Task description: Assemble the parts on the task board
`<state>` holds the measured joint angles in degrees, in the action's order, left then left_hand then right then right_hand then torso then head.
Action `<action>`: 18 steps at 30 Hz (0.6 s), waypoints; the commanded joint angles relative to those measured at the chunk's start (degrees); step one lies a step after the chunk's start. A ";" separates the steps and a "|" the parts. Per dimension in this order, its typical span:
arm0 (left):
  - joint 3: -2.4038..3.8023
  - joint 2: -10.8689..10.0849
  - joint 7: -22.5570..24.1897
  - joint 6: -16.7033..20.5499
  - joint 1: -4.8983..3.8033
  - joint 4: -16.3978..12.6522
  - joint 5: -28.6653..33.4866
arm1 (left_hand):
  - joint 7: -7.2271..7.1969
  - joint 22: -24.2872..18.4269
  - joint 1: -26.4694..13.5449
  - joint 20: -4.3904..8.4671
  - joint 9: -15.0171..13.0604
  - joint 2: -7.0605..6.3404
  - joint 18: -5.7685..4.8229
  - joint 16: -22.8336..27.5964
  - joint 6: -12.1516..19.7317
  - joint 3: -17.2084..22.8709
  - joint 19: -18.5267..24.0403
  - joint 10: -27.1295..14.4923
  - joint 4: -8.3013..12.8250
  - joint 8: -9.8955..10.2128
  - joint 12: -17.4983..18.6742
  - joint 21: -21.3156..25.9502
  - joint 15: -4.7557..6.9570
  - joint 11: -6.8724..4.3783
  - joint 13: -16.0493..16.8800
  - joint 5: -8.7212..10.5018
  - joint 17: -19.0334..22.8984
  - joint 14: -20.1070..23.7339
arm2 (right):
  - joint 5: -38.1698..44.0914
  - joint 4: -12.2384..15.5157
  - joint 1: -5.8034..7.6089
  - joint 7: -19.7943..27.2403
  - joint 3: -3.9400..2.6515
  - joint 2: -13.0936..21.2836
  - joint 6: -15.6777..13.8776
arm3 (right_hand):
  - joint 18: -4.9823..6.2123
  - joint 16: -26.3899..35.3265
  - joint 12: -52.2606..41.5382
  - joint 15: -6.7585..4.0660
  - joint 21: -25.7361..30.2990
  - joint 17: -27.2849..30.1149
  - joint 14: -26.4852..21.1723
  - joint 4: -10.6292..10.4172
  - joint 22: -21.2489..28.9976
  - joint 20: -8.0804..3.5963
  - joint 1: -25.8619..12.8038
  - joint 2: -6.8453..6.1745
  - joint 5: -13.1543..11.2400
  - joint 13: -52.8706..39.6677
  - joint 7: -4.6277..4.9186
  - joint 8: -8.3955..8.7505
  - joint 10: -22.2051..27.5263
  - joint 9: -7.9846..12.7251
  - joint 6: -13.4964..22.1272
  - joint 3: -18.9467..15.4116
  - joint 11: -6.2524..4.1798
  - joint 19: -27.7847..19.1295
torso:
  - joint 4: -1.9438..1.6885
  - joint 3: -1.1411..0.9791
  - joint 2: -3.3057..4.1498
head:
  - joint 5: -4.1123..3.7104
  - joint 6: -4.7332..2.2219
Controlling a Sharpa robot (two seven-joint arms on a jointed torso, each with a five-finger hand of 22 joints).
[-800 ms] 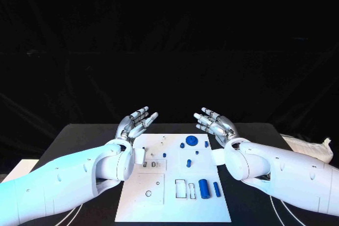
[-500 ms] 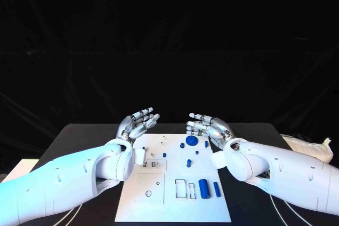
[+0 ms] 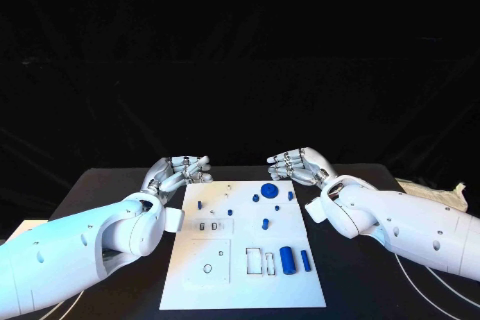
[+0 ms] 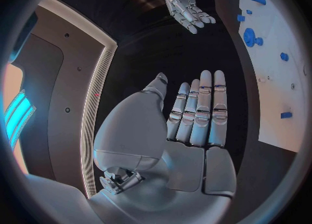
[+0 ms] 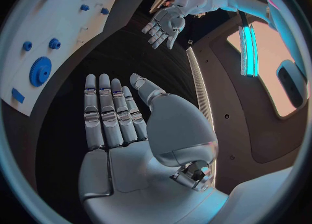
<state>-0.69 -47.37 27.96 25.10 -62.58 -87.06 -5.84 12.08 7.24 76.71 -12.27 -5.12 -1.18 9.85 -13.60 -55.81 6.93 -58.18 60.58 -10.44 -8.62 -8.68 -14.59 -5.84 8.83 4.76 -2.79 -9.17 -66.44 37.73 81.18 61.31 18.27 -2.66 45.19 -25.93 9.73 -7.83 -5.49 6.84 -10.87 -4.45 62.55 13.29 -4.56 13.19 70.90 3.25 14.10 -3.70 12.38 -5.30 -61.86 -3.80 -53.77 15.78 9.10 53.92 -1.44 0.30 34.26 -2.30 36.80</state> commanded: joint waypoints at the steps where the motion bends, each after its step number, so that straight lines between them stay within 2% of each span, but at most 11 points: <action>1: 0.04 -1.00 -1.24 -4.16 -0.38 -1.58 -4.09 | -0.96 0.51 -0.99 1.24 -0.32 0.27 0.91 -1.89 -1.96 -0.79 -3.26 3.20 -0.14 -0.59 -1.02 -1.35 1.46 -1.20 0.54 -0.11 -1.77 -4.29 | 16.90 0.33 0.65 -2.88 -0.28 0.10 0.33 | 0.95 -2.32 0.72 -3.23 -3.65 -2.08 10.42 0.52 -0.89 -3.35 -0.67 -2.78 -1.13 -0.35 -1.71 0.04 -7.19 -0.23 -5.22 1.34 -2.32 9.04 | -0.27 -0.44 1.79 | -0.08 -0.53; 5: 0.07 -3.01 -2.51 -4.51 -0.88 -4.54 -2.63 | -2.63 2.00 -1.26 3.74 -1.00 0.14 0.74 -6.65 -4.17 -1.67 -9.29 6.93 -0.06 -1.02 -1.83 -4.56 3.84 -3.13 1.53 -0.09 -6.20 -11.32 | 28.60 0.45 2.03 -6.60 -0.58 0.02 2.60 | 0.87 -5.99 1.02 -5.71 -8.87 -4.87 18.21 0.66 -3.15 -6.51 0.01 -3.88 -1.73 -0.52 -2.59 0.44 -9.08 -0.20 -6.16 0.00 -3.56 17.58 | -0.47 -0.63 3.33 | -0.40 -0.90; 8: 0.09 -4.49 -2.93 -4.67 -1.40 -6.85 -0.53 | -3.69 3.44 -1.25 5.11 -1.67 0.24 0.63 -11.78 -5.32 -1.99 -12.68 9.02 0.15 -1.41 -2.54 -7.19 5.20 -4.11 2.44 -0.23 -10.49 -14.84 | 36.59 0.70 2.97 -9.99 -0.72 -0.07 4.79 | 0.78 -8.32 1.39 -6.83 -11.43 -6.96 22.07 0.65 -4.37 -7.81 0.28 -4.49 -1.63 -0.55 -3.09 0.77 -9.77 -0.16 -6.55 -0.69 -4.15 20.84 | -0.66 -0.72 4.46 | -0.65 -1.26; 9: 0.09 -5.00 -3.00 -4.74 -1.58 -7.57 0.13 | -3.93 4.13 -2.05 5.53 -1.96 0.29 0.50 -14.33 -5.39 -2.61 -13.30 9.35 -0.28 -1.33 -2.59 -8.22 5.26 -4.50 2.92 -0.27 -12.98 -14.54 | 39.32 0.71 3.32 -11.24 -0.75 -0.15 5.61 | 0.76 -9.05 1.56 -7.06 -12.15 -7.66 22.99 0.56 -4.73 -8.07 0.22 -4.68 -1.66 -0.54 -3.22 0.88 -9.83 -0.15 -6.66 -0.89 -4.34 21.63 | -0.78 -0.75 4.92 | -0.87 -1.41; 10: 0.09 -5.48 -3.08 -4.82 -1.79 -8.23 0.72 | -4.11 4.88 -2.71 5.67 -2.28 0.50 0.20 -17.12 -5.30 -3.32 -13.31 9.32 -0.66 -1.10 -2.44 -9.16 5.42 -4.28 3.46 -0.24 -15.97 -13.17 | 42.00 0.68 3.70 -12.45 -0.78 -0.28 6.49 | 0.73 -10.06 1.70 -7.31 -13.01 -8.55 23.62 0.39 -5.17 -8.32 0.12 -4.82 -2.00 -0.53 -3.36 1.00 -9.88 -0.14 -6.77 -1.07 -4.50 22.51 | -0.93 -0.79 5.40 | -1.09 -1.53; 12: 0.09 -6.39 -3.22 -4.96 -2.22 -9.44 1.52 | -3.48 5.51 -2.39 5.91 -2.55 1.00 0.38 -19.34 -5.19 -3.51 -13.02 8.92 -0.48 -0.87 -2.10 -9.89 5.17 -4.55 3.87 -0.31 -18.42 -11.90 | 46.90 0.51 4.46 -14.60 -0.82 -0.60 8.19 | 0.68 -13.20 1.89 -7.67 -14.84 -10.94 24.05 -0.19 -6.12 -8.79 -0.22 -4.99 -3.17 -0.49 -3.72 1.32 -9.76 -0.11 -6.85 -1.36 -4.85 24.12 | -1.15 -0.86 6.29 | -1.37 -1.80; 13: 0.09 -6.82 -3.27 -5.01 -2.40 -10.03 1.79 | -3.54 5.84 -2.21 5.85 -2.67 1.14 0.30 -20.43 -5.14 -3.58 -12.98 8.77 -0.33 -0.76 -1.96 -10.29 5.31 -4.29 4.04 -0.16 -19.55 -11.48 | 49.05 0.43 4.82 -15.54 -0.83 -0.78 9.02 | 0.67 -15.40 1.89 -7.79 -15.84 -12.47 23.96 -0.48 -6.67 -9.00 -0.28 -5.07 -3.37 -0.48 -3.90 1.45 -9.62 -0.10 -6.86 -1.38 -5.04 24.80 | -1.22 -0.88 6.63 | -1.43 -1.84; 14: 0.10 -7.22 -3.29 -5.06 -2.55 -10.60 2.00 | -3.38 6.90 -2.04 5.83 -3.06 1.77 0.22 -24.16 -5.15 -3.85 -12.89 8.51 -0.18 -0.49 -1.60 -11.62 5.23 -4.08 4.61 -0.31 -23.42 -10.32 | 50.99 0.37 5.17 -16.37 -0.84 -0.93 9.78 | 0.68 -17.56 1.91 -7.85 -16.85 -13.90 24.06 -0.74 -7.22 -9.21 -0.33 -5.11 -3.34 -0.46 -4.07 1.50 -9.44 -0.11 -6.89 -1.35 -5.12 25.51 | -1.29 -0.89 6.94 | -1.53 -1.78; 16: 0.11 -7.89 -3.30 -5.11 -2.78 -11.64 2.27 | -3.41 7.32 -1.72 5.84 -3.17 1.44 0.25 -26.06 -4.85 -4.15 -12.41 8.29 0.22 -0.20 -1.38 -12.05 5.22 -4.04 4.86 -0.09 -25.64 -9.61 | 54.01 0.29 5.81 -17.50 -0.85 -1.20 11.12 | 0.54 -21.63 1.85 -7.96 -19.00 -16.73 23.84 -1.16 -8.48 -9.44 -0.24 -5.20 -2.75 -0.39 -4.26 1.52 -8.90 -0.13 -6.98 -0.95 -5.10 26.53 | -1.48 -0.95 7.74 | -1.72 -1.99; 17: 0.13 -8.46 -3.29 -5.22 -2.92 -12.59 2.45 | -3.26 7.85 -1.58 5.80 -3.32 1.64 0.27 -27.24 -4.71 -4.29 -11.99 7.97 0.41 0.05 -1.06 -12.61 5.04 -3.94 5.10 0.00 -27.01 -8.87 | 56.13 0.12 6.39 -18.13 -0.86 -1.52 12.19 | 0.43 -22.48 2.00 -8.07 -20.15 -17.45 23.74 -1.21 -9.15 -9.44 -0.11 -5.34 -2.72 -0.21 -4.21 1.52 -7.93 -0.13 -7.03 -0.64 -4.92 27.09 | -1.56 -1.00 8.25 | -1.60 -2.14; 18: 0.14 -8.75 -3.30 -5.27 -2.97 -13.08 2.56 | -3.24 8.00 -1.52 5.78 -3.36 1.65 0.27 -27.54 -4.64 -4.35 -11.87 7.88 0.49 0.14 -0.97 -12.78 5.03 -3.89 5.17 0.01 -27.37 -8.67 | 57.08 0.00 6.68 -18.40 -0.87 -1.71 12.69 | 0.40 -22.83 1.96 -8.05 -20.80 -17.80 23.59 -1.26 -9.55 -9.48 -0.01 -5.33 -2.78 -0.18 -4.25 1.53 -7.63 -0.13 -7.04 -0.39 -4.90 27.29 | -1.63 -1.02 8.43 | -1.43 -2.09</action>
<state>-0.61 -55.79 24.98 21.67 -65.39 -99.20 -5.11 8.58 15.11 74.77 -6.47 -8.43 0.30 9.83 -40.83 -60.68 2.77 -70.31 68.77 -10.02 -8.60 -9.76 -27.26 -0.86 5.01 9.85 -2.78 -36.18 -75.41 83.40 81.36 67.62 4.56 -3.49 43.74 -18.27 9.74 -29.98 -3.63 -1.15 -30.87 -21.65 83.77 12.14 -13.64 3.77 70.81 -1.60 11.43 -3.98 8.21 -3.95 -70.09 -3.87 -60.57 15.12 4.02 80.74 -2.72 -0.59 41.20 -3.86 34.85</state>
